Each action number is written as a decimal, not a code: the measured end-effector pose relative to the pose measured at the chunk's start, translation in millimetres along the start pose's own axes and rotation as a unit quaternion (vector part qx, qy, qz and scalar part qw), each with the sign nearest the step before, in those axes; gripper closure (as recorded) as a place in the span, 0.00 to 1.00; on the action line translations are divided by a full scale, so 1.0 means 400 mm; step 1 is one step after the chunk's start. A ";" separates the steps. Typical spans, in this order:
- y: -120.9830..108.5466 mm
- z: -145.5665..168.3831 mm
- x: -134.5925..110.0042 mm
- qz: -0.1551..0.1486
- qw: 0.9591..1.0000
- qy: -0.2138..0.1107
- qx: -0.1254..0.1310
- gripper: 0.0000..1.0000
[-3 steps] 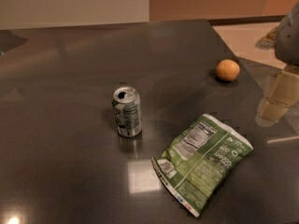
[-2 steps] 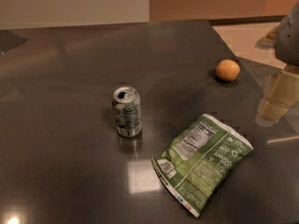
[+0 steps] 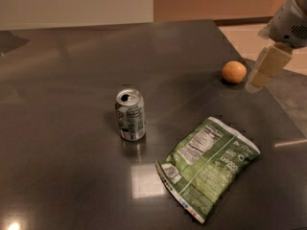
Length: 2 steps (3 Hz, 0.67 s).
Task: Move orange near green jalapeno chip bag
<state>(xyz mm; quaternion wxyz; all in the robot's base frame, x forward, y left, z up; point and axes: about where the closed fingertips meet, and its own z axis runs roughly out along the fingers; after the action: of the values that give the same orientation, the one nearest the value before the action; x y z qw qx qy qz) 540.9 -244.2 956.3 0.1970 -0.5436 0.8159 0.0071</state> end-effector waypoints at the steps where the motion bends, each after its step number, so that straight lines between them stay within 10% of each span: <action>1: -0.116 0.063 -0.001 0.033 0.999 -0.020 0.000 0.00; 2: -0.192 0.112 0.010 0.053 0.998 -0.028 0.003 0.00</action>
Offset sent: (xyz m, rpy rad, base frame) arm 0.1213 -0.0468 -0.0382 0.1086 -0.0051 -0.1405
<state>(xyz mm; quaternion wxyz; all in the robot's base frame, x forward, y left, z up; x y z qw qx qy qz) 621.7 -269.1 929.2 0.2206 -0.4983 0.8380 0.0298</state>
